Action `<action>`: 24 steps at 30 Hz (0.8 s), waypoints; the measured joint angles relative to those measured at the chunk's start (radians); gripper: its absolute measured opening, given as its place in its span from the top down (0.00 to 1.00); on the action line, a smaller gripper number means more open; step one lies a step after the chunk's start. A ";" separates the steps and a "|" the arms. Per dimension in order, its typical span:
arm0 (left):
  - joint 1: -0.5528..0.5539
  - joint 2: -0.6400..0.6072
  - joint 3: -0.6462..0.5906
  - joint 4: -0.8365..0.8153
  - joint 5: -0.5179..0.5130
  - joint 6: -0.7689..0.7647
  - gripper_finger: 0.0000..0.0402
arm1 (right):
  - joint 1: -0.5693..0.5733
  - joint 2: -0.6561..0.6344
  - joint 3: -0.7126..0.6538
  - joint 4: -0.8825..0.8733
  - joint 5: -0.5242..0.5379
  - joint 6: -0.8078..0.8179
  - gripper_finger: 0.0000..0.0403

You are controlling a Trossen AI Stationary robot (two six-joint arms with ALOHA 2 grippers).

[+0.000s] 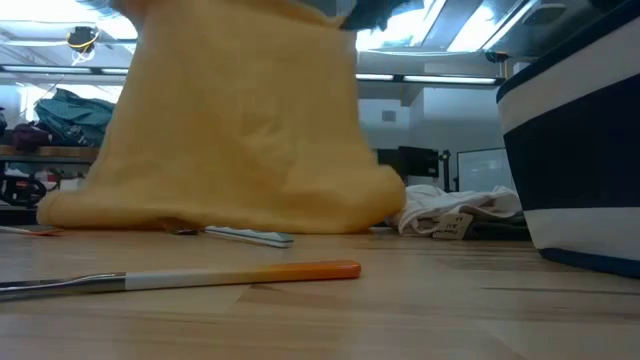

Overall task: Fold towel
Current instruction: Fold the orange towel

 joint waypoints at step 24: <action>0.047 0.020 -0.512 0.094 -0.141 -0.075 1.00 | -0.100 0.153 -0.003 -0.134 -0.068 -0.051 0.99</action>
